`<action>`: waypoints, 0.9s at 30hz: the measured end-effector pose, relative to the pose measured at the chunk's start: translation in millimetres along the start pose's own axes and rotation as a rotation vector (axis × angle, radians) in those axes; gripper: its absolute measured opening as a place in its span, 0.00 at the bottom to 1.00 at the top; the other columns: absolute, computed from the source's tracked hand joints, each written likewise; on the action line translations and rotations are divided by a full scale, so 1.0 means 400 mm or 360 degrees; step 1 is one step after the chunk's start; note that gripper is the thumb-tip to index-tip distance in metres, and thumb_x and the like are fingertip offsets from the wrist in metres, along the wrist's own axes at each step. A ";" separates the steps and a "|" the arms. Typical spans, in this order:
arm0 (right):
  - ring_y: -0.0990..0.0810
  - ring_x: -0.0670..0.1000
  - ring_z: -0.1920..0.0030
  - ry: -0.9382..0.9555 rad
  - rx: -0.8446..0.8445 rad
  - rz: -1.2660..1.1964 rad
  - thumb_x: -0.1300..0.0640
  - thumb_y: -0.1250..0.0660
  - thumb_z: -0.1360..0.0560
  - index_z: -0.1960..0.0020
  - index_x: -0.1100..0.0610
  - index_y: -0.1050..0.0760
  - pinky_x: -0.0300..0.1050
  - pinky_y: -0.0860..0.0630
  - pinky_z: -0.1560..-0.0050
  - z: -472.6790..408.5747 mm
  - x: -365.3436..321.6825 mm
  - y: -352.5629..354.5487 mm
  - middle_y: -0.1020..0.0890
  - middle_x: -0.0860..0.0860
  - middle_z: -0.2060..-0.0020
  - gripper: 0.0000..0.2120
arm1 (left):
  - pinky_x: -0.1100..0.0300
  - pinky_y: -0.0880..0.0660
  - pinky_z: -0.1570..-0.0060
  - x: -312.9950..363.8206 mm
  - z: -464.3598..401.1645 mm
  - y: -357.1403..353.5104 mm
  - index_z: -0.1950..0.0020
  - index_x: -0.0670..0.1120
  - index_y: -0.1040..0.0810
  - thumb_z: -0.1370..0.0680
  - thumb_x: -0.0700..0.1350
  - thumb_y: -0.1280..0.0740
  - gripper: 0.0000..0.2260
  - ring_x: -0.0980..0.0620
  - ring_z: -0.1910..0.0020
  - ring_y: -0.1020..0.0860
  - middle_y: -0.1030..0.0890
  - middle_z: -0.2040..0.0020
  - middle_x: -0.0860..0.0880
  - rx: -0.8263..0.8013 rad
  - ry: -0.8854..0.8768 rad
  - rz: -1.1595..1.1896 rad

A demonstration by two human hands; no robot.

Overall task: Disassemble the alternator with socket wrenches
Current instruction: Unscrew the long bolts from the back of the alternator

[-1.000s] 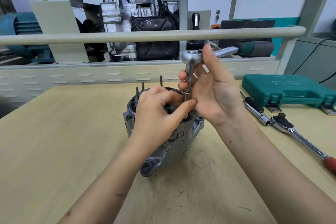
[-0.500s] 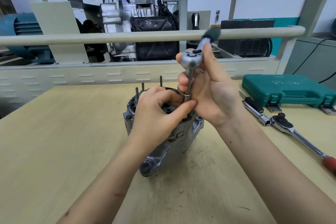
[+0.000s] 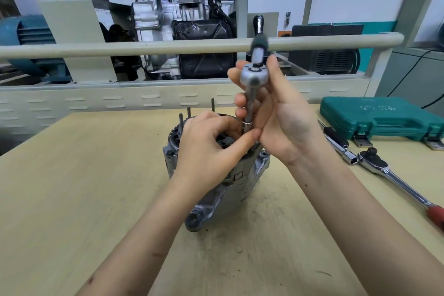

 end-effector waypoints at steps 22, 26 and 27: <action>0.25 0.44 0.75 0.0005 0.0095 -0.0119 0.47 0.47 0.22 0.52 0.59 0.27 0.34 0.29 0.74 -0.004 0.003 0.003 0.17 0.47 0.67 0.17 | 0.61 0.41 0.41 -0.004 0.001 0.004 0.68 0.59 0.28 0.34 0.58 0.34 0.06 0.59 0.54 0.26 0.26 0.64 0.62 -0.0042 -0.0018 -0.0099; 0.28 0.44 0.77 0.0000 0.0072 -0.0195 0.46 0.50 0.20 0.66 0.56 0.20 0.34 0.31 0.76 -0.007 0.008 0.000 0.18 0.47 0.66 0.27 | 0.63 0.42 0.41 -0.006 -0.001 0.004 0.69 0.62 0.30 0.33 0.53 0.33 0.08 0.57 0.52 0.26 0.25 0.65 0.61 -0.0067 -0.0023 -0.0122; 0.28 0.44 0.77 -0.0006 0.0075 -0.0199 0.46 0.49 0.21 0.68 0.55 0.19 0.34 0.31 0.76 -0.007 0.009 0.001 0.18 0.47 0.66 0.28 | 0.66 0.42 0.41 -0.006 -0.001 0.004 0.69 0.62 0.31 0.32 0.53 0.33 0.09 0.61 0.54 0.27 0.25 0.66 0.61 -0.0061 -0.0032 -0.0138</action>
Point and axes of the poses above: each hand's wrist, its own z-axis away from the middle knuckle, its own y-axis out of the back of the hand, x = y × z, the point moved 5 cm from there along -z, towards the middle knuckle
